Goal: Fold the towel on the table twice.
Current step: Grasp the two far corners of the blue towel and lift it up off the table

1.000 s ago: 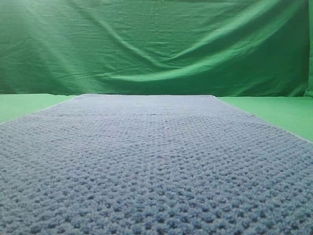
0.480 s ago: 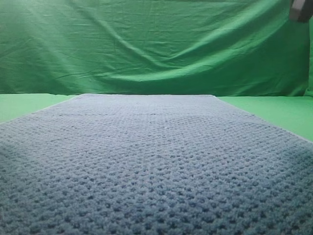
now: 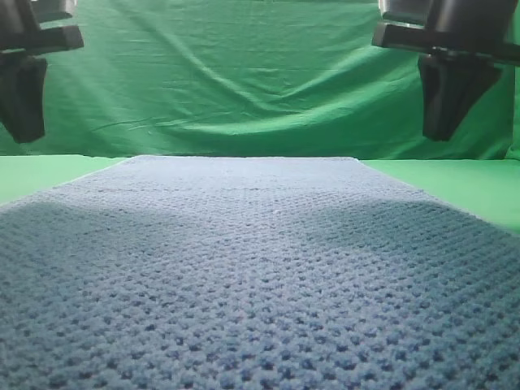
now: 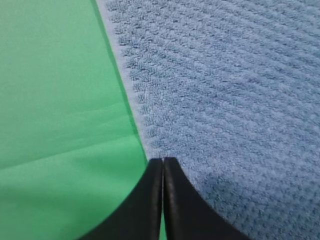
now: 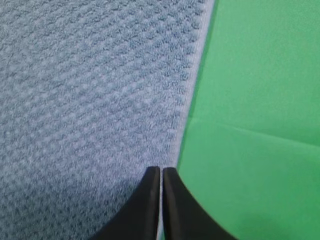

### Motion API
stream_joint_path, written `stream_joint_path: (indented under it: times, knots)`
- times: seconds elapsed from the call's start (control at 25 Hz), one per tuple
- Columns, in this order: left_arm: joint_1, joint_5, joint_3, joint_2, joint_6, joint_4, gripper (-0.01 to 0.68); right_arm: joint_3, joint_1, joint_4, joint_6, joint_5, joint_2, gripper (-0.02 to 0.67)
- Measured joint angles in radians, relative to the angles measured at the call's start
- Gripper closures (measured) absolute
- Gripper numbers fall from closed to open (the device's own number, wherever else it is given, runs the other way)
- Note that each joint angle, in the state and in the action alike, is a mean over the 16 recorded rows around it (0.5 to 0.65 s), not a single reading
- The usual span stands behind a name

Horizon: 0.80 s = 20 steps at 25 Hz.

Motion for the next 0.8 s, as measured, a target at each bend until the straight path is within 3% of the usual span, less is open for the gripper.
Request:
stream_joint_path:
  times: [0.52,0.64,0.8]
  knots:
    - [0.000,-0.048,-0.031,0.103,-0.084,0.000,0.120,-0.055,0.000,0.084,-0.079,-0.078,0.131,0.082]
    - [0.000,-0.062,-0.031,0.109,-0.097,0.000,0.048,-0.056,0.000,0.094,-0.091,-0.094,0.149,0.020]
    - [0.000,-0.080,-0.033,0.125,-0.101,0.000,0.028,-0.057,0.000,0.096,-0.098,-0.112,0.171,0.002]
